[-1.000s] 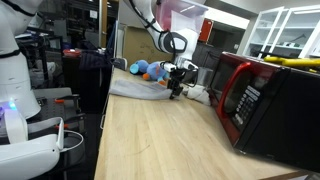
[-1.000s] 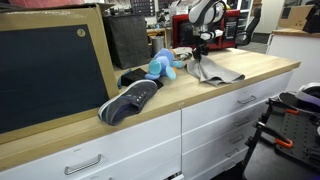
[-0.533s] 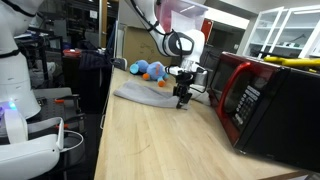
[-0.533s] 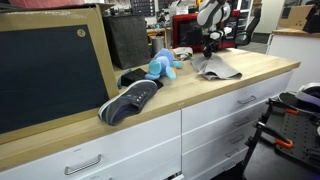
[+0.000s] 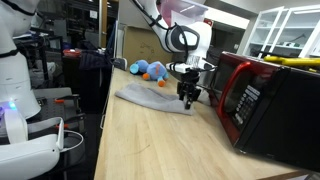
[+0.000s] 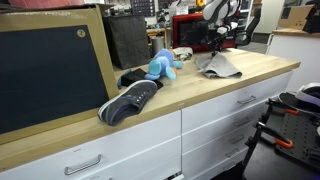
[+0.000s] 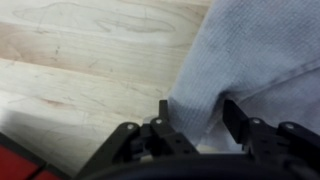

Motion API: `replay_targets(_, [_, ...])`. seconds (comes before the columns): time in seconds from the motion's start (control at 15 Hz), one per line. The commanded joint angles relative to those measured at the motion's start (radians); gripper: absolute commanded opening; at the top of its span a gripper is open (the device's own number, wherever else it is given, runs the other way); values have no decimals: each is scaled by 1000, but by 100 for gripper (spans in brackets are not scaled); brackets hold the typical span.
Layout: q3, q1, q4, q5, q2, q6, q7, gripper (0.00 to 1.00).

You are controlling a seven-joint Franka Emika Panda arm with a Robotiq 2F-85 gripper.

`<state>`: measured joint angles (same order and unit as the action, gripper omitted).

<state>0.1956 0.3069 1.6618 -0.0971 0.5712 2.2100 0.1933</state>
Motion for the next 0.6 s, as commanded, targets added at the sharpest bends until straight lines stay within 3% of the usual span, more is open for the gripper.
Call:
replay_targets(0.0, [-57,18,60,74,-104,22,67,91])
replay_targets(0.13, [-80,11,77,111,-141,2,89,100])
replay_targets(0.53, [-156,-27,253,171,-281,-32,230,100])
